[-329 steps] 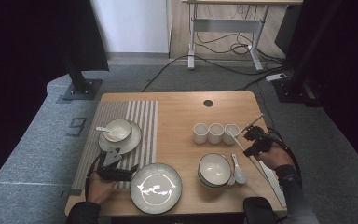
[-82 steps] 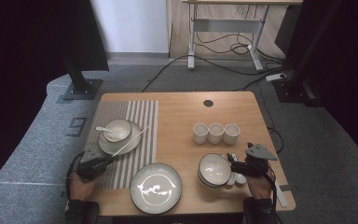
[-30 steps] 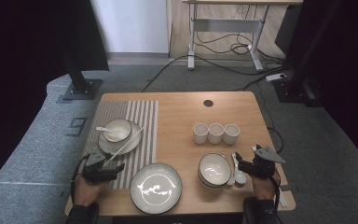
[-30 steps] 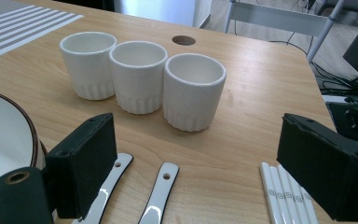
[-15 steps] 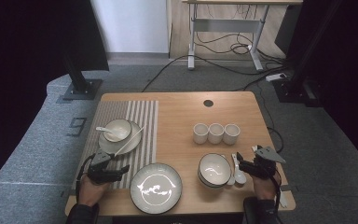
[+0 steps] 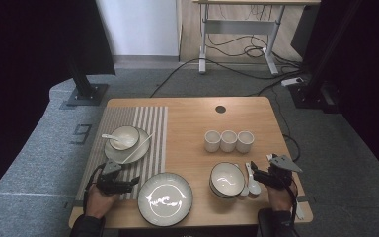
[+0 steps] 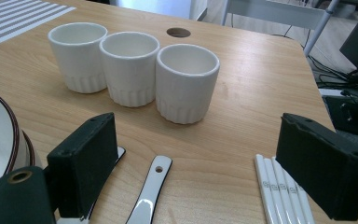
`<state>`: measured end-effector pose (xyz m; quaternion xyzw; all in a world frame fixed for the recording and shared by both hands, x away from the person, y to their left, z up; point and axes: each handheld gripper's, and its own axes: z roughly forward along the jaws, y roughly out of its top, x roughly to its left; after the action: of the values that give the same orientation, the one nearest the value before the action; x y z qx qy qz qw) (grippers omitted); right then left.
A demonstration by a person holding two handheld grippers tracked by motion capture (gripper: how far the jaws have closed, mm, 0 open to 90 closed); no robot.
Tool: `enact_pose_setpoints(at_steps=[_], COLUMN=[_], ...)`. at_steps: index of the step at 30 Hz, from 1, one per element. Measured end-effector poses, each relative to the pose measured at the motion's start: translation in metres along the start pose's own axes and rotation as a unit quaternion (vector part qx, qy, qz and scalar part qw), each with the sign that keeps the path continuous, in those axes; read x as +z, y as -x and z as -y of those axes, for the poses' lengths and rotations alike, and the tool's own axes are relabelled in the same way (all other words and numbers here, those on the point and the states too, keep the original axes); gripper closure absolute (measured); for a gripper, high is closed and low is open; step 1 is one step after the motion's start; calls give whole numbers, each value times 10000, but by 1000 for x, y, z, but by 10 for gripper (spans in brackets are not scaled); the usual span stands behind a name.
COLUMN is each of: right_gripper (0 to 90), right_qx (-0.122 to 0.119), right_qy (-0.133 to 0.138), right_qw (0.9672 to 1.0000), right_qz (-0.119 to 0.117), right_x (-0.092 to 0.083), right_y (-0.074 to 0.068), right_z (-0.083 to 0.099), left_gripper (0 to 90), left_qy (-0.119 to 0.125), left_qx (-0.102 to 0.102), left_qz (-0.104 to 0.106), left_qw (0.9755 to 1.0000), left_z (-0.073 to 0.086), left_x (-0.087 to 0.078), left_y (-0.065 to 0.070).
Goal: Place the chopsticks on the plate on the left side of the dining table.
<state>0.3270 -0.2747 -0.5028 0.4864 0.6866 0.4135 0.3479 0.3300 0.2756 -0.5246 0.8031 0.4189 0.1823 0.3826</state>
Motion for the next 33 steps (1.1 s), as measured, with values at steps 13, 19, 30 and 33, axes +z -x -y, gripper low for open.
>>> enact_pose_setpoints(at_steps=[13,19,30,33], right_gripper=[128,128,130,130], right_qx=[7,0,-9,-15], right_qy=[1,-7,-25,-31], right_qw=[10000,10000,10000,10000], right_qz=[14,14,4,2], right_x=[0,0,0,1], right_y=[1,0,0,0], right_z=[0,0,0,1], left_gripper=[125,126,128,128], left_qy=[41,79,97,89], left_qx=[-353,-489,-589,-612], left_qz=[-305,-445,-692,-729], left_qw=[9989,9978,9958,9954], left_z=[5,7,8,8], left_x=[-5,-6,-5,-4], left_y=[-17,-25,-36,-39])
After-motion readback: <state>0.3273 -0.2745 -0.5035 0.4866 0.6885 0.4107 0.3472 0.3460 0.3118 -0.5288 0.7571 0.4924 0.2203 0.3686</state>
